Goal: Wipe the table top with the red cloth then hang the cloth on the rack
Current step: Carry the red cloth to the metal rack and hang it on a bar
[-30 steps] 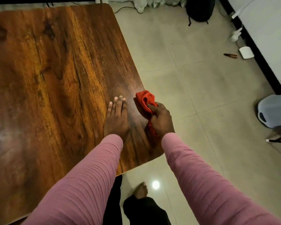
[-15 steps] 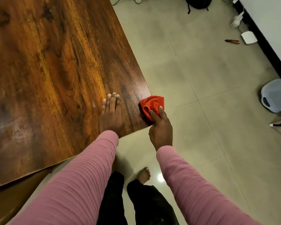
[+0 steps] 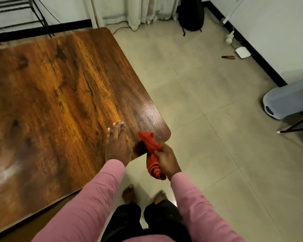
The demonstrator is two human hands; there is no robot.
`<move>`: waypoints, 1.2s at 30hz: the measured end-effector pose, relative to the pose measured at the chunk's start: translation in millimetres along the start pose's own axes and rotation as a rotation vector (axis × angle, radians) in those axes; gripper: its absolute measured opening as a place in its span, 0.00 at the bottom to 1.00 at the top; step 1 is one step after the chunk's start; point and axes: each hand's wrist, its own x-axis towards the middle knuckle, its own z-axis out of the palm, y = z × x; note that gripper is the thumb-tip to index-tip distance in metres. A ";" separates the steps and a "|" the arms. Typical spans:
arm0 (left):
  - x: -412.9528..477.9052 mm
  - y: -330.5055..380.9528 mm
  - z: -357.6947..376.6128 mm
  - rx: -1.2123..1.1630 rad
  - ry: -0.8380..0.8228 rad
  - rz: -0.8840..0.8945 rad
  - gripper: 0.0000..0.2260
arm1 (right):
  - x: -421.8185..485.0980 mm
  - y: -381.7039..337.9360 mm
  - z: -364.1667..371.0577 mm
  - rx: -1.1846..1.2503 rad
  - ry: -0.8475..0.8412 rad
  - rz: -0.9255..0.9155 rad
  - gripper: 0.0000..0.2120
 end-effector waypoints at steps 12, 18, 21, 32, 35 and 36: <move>3.6 77.1 -21.7 -0.024 -0.021 0.203 0.23 | 31.9 -41.7 -88.2 0.685 0.048 0.062 0.16; 42.9 151.2 -13.8 0.037 -0.023 0.203 0.24 | 80.5 -60.6 -153.7 0.743 -0.011 0.044 0.18; 62.0 190.2 -9.9 0.061 -0.045 0.163 0.25 | 108.4 -78.2 -195.9 0.720 -0.101 -0.061 0.15; 142.0 285.9 5.2 0.064 -0.001 0.044 0.26 | 200.6 -124.0 -276.8 0.890 -0.096 0.052 0.16; 164.2 296.0 5.8 0.054 0.027 0.003 0.26 | 222.1 -143.6 -281.2 0.785 -0.104 0.034 0.15; 171.0 297.9 6.1 0.042 0.039 -0.015 0.26 | 228.7 -151.2 -281.6 0.727 -0.117 0.019 0.15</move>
